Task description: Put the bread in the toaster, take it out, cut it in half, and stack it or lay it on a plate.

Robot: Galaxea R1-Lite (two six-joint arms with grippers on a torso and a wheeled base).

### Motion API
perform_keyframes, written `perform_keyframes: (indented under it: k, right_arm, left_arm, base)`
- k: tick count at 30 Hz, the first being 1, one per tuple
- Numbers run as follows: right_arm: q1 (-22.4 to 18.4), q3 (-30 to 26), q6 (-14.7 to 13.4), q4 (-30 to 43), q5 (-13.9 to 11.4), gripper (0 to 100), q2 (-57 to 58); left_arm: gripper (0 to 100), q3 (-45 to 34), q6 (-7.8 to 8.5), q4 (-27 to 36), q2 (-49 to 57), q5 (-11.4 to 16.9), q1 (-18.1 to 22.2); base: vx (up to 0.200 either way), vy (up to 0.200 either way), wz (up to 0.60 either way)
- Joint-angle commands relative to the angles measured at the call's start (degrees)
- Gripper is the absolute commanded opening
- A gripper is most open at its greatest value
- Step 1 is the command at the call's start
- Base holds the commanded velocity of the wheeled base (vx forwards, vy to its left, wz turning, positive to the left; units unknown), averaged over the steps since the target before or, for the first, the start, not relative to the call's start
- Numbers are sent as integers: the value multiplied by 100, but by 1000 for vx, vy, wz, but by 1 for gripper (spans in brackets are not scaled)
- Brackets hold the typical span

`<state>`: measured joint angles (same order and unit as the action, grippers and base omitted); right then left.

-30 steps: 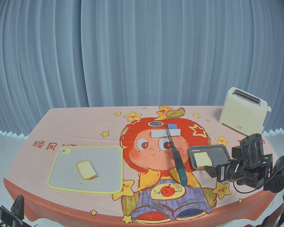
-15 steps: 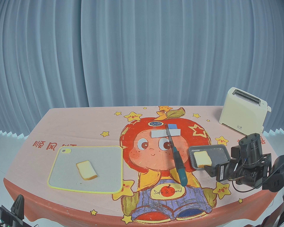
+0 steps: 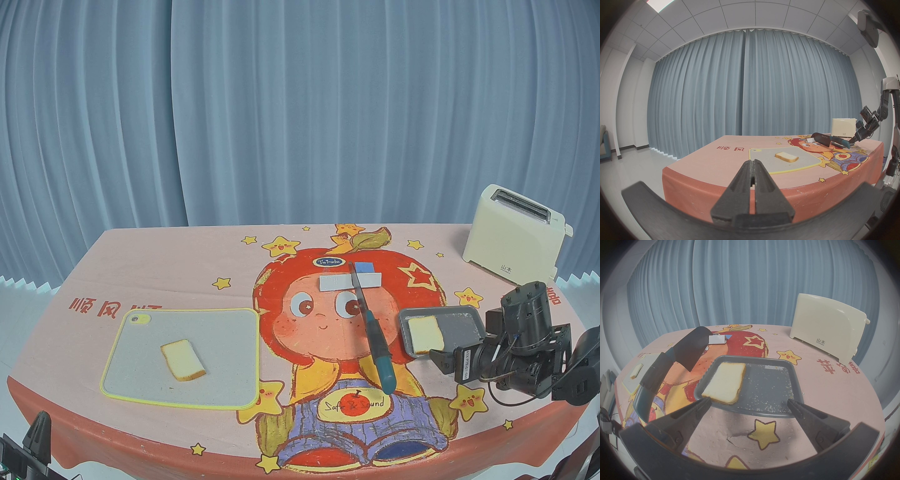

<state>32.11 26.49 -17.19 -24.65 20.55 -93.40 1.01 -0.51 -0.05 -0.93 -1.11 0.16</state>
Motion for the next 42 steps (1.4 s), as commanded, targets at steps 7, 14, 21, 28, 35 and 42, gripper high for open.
perform_keyframes:
  k: [7,14,21,28,35,42]
  right_arm:
    - [50,23,40,-5,1,100,622]
    - [67,49,58,13,-7,100,868]
    - [243,102,67,109,-43,100,1307]
    - [243,172,75,109,-51,100,1518]
    - [164,172,207,13,-60,100,1676]
    - [155,172,277,13,-16,100,1755]
  left_arm:
    - [0,-101,-2,-4,66,-3,2]
    - [0,-101,-2,-4,66,-3,2]
    - [0,-101,-2,-4,66,-3,2]
    - [0,-101,-2,-4,66,-3,2]
    - [0,-101,-2,-4,75,-12,2]
    - [0,-101,-2,-4,66,5,2]
  base:
    - [0,0,0]
    - [0,0,0]
    - [0,0,0]
    - [0,0,0]
    - [0,0,0]
    - [0,0,0]
